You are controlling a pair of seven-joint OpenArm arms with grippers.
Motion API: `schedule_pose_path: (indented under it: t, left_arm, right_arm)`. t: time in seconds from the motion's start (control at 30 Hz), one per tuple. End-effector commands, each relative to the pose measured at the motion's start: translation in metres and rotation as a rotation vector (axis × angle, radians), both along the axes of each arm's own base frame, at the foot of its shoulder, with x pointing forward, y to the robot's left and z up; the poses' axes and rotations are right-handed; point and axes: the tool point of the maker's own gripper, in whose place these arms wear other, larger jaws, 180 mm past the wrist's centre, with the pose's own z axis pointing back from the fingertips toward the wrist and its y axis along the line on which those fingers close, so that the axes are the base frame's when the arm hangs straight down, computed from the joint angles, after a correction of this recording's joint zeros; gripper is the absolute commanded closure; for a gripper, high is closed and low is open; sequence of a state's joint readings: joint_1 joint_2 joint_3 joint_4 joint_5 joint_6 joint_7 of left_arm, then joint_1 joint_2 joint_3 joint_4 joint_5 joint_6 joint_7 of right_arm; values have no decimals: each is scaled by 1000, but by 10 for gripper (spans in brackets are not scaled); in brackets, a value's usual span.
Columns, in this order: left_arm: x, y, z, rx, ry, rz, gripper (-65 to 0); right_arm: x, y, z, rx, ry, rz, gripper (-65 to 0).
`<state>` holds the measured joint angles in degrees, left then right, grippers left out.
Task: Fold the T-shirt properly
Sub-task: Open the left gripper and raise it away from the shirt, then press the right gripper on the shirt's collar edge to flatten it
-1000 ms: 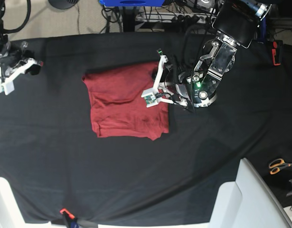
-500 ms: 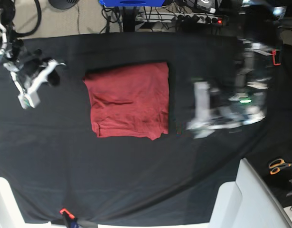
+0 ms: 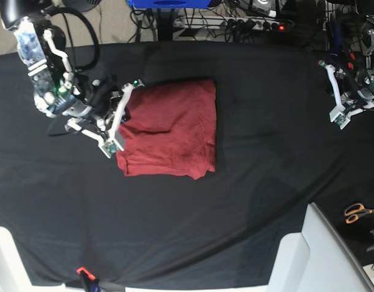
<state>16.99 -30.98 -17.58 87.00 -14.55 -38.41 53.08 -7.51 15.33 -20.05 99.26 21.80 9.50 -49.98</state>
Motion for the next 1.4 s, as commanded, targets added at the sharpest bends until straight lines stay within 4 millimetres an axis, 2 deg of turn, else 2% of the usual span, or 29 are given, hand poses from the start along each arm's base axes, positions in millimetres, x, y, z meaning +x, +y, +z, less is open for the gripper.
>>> schedule_pose_path:
  t: [0.0,0.3,0.5,0.7,0.87,0.97,1.1,1.23,1.3,1.37]
  left_arm:
    - [7,2,8,6,-27,-13,0]
    - [9,-6,5,-12,-33,-11,0]
    - [10,-7,5,-13,-34,-13,0]
    - [18,-3,5,-16,-42,3,0]
    - [25,-8,6,-22,-53,-9,0]
    - [23,-24,0,-34,-31,-62,0]
    - [19,-41,-9,-53,-2,-106,0]
    - [26,-50,-10,-73,-18,-106,0]
    - [30,-57,-6,-84,-38,-117,0]
    - [36,-76,1,-111,-76,-140,0]
  right_arm:
    - [7,-2,5,1,-28,-2,0]
    - [-4,-7,-22,-7,39,-27,0]
    - [-20,-9,-39,-7,88,-41,0]
    - [-31,-9,-47,-8,120,-45,0]
    - [-33,-3,-47,6,124,-45,0]
    - [-28,-1,-39,12,98,-42,0]
    - [-14,8,-12,36,24,-21,0]
    - [-11,10,-6,20,36,-6,0]
    - [-14,19,-7,26,39,23,0]
    - [-16,25,-6,27,39,44,0]
